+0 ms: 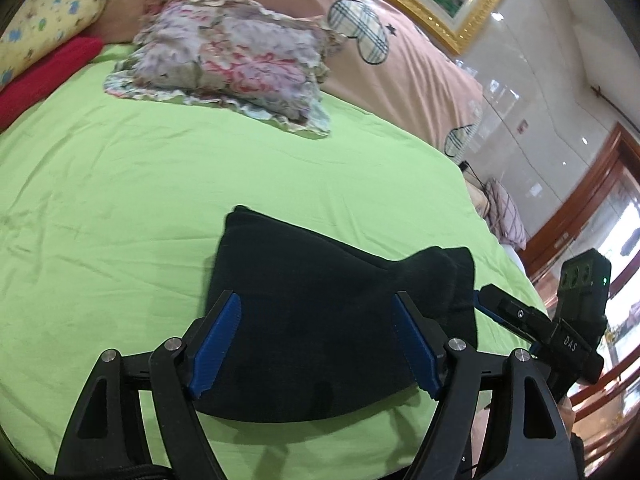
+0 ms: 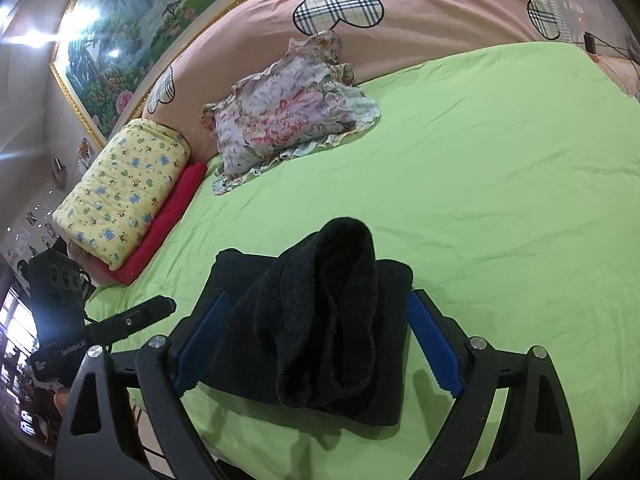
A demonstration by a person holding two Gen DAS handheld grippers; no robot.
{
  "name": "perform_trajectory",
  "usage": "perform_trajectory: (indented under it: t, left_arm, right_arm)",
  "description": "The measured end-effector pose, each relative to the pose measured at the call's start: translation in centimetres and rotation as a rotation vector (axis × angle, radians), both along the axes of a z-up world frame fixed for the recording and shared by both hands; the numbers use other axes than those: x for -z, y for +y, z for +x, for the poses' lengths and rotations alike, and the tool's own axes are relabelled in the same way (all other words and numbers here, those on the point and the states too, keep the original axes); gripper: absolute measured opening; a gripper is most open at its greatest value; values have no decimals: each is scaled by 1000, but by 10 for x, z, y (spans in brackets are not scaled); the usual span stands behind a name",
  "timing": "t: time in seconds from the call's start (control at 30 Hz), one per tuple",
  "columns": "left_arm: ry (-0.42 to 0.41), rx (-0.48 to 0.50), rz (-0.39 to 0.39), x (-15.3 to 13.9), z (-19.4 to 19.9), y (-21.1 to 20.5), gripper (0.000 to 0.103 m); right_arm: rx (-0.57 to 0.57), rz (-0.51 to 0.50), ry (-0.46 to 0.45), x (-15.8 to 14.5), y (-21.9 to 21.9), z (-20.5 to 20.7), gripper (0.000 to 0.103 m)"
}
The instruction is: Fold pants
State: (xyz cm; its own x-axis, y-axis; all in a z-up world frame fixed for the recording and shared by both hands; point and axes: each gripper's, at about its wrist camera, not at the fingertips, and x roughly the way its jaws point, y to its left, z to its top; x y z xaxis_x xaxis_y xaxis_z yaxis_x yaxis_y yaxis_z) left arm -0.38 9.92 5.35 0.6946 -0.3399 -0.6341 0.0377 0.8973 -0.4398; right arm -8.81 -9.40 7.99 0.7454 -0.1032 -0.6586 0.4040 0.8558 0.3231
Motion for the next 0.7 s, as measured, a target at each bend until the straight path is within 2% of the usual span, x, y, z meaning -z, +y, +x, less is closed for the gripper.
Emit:
perform_trajectory:
  t: [0.7]
  left_arm:
    - [72,-10,-1,22,10,6,79]
  right_arm:
    - [62,38,53,19,1,2,90]
